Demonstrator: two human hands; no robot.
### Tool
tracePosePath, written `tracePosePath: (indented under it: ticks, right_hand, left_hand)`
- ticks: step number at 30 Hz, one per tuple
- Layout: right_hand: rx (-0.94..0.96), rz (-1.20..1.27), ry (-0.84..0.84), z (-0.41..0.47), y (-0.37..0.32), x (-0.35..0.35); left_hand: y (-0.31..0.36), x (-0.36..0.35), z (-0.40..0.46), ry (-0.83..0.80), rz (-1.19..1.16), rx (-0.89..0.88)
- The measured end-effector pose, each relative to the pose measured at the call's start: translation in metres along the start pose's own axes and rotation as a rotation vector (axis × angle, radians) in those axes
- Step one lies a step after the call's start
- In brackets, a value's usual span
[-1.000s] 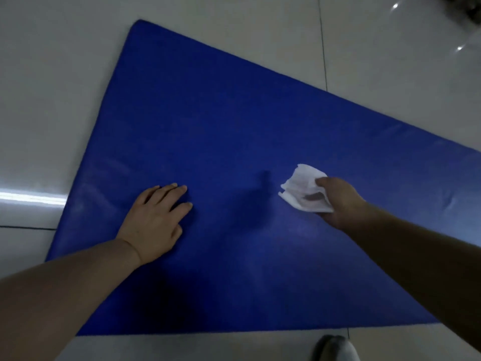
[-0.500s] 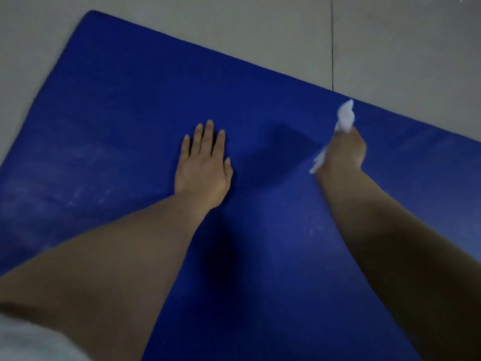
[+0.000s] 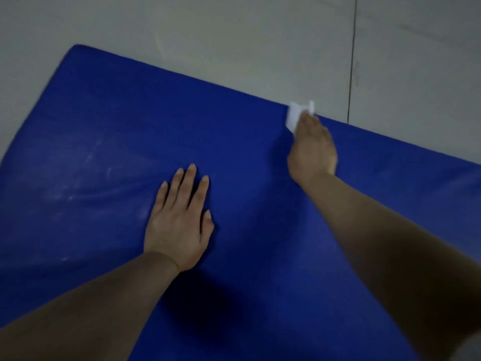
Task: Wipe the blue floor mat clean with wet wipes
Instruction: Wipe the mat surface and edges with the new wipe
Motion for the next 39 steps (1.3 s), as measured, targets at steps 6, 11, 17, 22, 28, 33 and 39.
tracePosePath:
  ticks: [6,11,17,22,28,33,39]
  right_hand:
    - [-0.061,0.003,-0.073,0.000,0.034,-0.011]
    - [-0.056,0.072,-0.056,0.002,0.037,-0.014]
    - [-0.066,0.081,-0.035,0.002,0.038,-0.016]
    - [-0.091,0.058,-0.014,0.001,0.038,-0.014]
    - [-0.089,-0.430,-0.143,0.007,0.018,0.001]
    - [0.053,-0.186,-0.037,0.025,-0.077,0.021]
    - [0.221,0.151,-0.041,0.020,-0.126,0.017]
  left_hand:
    - [0.001,-0.002,0.004,-0.053,0.058,0.009]
    - [0.003,0.000,0.008,-0.096,0.064,0.003]
    - [0.009,-0.001,0.016,-0.112,0.064,-0.072]
    - [0.006,0.002,0.023,-0.081,-0.017,-0.151]
    - [0.003,0.005,0.020,-0.044,-0.116,-0.176]
    - [0.002,0.005,0.020,-0.043,-0.139,-0.177]
    - [-0.001,0.006,0.020,-0.028,-0.158,-0.184]
Point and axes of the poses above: each hand's wrist, its own z-axis towards the middle knuckle, its own x-axis out of the back of the hand, y = z × x, the point moved 9 cm from there along z, towards the middle knuckle, and after that the axes turned 8 degrees about -z, right-handed, at the moved point
